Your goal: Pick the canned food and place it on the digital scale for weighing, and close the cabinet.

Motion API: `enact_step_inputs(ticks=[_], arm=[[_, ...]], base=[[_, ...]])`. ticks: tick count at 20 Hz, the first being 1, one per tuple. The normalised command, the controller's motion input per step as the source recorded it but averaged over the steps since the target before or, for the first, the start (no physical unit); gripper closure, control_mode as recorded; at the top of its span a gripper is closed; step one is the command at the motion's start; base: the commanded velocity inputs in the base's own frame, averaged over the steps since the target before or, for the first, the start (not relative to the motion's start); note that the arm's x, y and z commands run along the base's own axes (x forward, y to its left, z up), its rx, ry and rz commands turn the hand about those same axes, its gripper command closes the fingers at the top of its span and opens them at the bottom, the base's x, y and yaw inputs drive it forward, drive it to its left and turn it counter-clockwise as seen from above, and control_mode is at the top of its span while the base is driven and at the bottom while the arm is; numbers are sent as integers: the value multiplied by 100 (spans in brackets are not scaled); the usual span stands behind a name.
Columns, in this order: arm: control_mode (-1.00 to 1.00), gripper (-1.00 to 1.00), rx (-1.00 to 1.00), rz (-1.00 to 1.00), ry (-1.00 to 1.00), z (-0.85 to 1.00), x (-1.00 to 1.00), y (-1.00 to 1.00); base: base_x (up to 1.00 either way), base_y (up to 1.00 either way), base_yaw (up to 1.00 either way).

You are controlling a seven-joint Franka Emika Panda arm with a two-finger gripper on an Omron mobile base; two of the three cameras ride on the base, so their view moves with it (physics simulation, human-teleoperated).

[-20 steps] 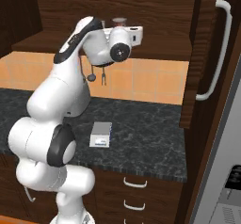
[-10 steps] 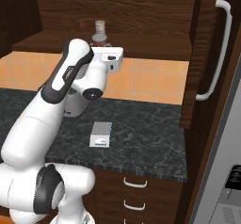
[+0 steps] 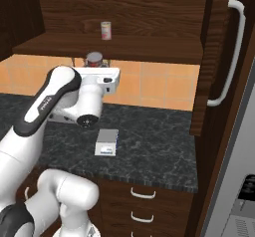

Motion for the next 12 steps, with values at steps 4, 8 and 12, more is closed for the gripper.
enact_step_inputs(ticks=[4, 8, 12], arm=[[-100, 100, 0, 32, 0, -11, -15, -61], [-100, 100, -2, 45, 4, -32, 0, -27], [-100, 100, -10, 31, 19, -77, 4, 12]], base=[[0, 0, 0], [0, 0, 0], [0, 0, 0]])
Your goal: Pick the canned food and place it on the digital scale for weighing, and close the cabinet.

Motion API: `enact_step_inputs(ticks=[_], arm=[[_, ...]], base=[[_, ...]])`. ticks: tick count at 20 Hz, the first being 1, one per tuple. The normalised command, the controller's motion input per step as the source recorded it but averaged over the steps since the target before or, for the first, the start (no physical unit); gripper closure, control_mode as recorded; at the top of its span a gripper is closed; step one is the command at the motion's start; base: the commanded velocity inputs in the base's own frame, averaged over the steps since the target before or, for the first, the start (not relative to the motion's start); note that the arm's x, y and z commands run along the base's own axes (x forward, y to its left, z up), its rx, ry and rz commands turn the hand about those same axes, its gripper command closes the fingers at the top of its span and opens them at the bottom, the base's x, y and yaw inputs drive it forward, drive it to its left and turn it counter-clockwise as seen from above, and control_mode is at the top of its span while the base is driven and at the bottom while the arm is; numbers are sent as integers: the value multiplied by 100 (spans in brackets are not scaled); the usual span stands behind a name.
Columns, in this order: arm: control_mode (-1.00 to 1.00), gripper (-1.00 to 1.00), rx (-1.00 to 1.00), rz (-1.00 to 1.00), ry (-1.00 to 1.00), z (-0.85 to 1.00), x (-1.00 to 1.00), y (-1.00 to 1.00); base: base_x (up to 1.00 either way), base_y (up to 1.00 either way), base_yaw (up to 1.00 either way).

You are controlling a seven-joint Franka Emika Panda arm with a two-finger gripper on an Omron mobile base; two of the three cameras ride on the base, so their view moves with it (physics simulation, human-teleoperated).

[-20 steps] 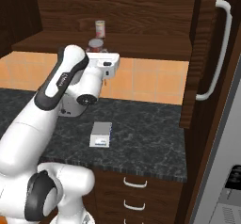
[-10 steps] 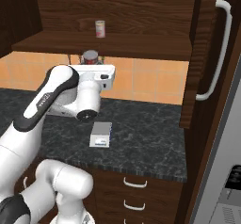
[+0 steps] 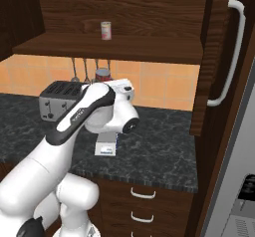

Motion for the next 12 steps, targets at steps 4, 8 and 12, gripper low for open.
enact_step_inputs(ticks=[4, 8, 12], arm=[[-100, 100, -12, 16, 4, -83, 0, 17], [-100, 100, -19, 0, 2, -87, 0, 82], [-100, 100, -7, 0, 8, -81, 0, 37]], base=[[0, 0, 0], [0, 0, 0], [0, 0, 0]])
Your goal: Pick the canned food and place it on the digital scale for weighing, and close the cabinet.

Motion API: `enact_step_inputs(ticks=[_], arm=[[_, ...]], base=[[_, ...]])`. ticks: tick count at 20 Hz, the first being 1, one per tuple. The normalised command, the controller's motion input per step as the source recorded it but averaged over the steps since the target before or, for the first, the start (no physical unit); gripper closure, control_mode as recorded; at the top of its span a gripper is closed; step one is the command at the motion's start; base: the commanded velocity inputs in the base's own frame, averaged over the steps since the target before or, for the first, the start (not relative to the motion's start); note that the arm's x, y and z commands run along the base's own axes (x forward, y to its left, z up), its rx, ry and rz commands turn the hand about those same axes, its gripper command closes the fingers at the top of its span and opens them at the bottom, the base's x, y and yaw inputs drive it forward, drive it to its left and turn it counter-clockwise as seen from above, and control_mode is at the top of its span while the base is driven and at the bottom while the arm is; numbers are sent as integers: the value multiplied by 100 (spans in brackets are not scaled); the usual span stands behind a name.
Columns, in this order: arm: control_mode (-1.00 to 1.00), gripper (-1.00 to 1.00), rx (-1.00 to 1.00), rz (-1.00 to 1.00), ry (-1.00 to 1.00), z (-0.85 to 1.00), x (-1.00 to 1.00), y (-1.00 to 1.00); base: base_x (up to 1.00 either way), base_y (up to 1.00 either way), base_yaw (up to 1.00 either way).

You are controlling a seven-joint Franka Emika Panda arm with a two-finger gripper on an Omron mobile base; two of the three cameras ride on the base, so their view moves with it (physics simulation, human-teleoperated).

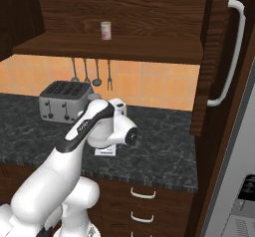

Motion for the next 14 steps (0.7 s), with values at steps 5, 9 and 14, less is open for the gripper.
enact_step_inputs(ticks=[5, 9, 14], arm=[[-100, 100, 0, 7, 3, -59, 0, -6], [-100, 100, 0, 11, 0, -47, 1, -10], [-100, 100, 3, 12, 0, -41, 10, -29]], base=[[0, 0, 0], [0, 0, 0], [0, 0, 0]])
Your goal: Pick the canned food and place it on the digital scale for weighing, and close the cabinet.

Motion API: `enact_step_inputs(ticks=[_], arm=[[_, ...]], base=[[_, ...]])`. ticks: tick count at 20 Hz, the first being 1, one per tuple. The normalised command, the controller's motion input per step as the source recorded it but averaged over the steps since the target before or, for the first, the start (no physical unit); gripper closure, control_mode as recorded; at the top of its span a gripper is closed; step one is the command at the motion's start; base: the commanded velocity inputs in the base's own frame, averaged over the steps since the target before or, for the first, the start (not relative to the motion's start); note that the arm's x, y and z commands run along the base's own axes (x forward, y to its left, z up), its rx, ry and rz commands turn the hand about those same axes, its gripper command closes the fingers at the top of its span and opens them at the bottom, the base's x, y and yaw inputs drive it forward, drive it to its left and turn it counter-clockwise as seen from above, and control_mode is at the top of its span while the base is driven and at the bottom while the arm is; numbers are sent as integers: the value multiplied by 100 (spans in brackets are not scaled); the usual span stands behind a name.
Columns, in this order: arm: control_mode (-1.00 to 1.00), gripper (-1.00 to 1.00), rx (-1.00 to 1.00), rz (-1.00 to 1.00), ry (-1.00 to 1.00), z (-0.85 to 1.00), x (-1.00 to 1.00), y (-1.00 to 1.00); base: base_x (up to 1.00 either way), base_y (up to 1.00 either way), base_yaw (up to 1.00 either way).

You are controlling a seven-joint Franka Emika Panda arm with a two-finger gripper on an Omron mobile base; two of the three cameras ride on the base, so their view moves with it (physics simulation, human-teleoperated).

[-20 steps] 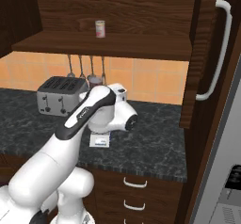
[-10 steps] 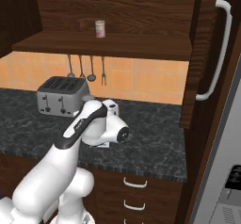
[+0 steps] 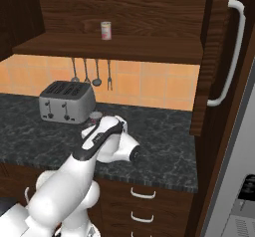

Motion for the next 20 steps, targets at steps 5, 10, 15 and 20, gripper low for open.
enact_step_inputs(ticks=[5, 10, 15, 20], arm=[[-100, 100, 4, 14, 0, -32, 10, -14], [-100, 100, 2, 13, 0, -36, 15, -1], [-100, 100, 2, 10, -1, -22, 26, 0], [-100, 100, 2, 8, 0, -18, 36, -1]], base=[[0, 0, 0], [0, 0, 0], [0, 0, 0], [0, 0, 0]])
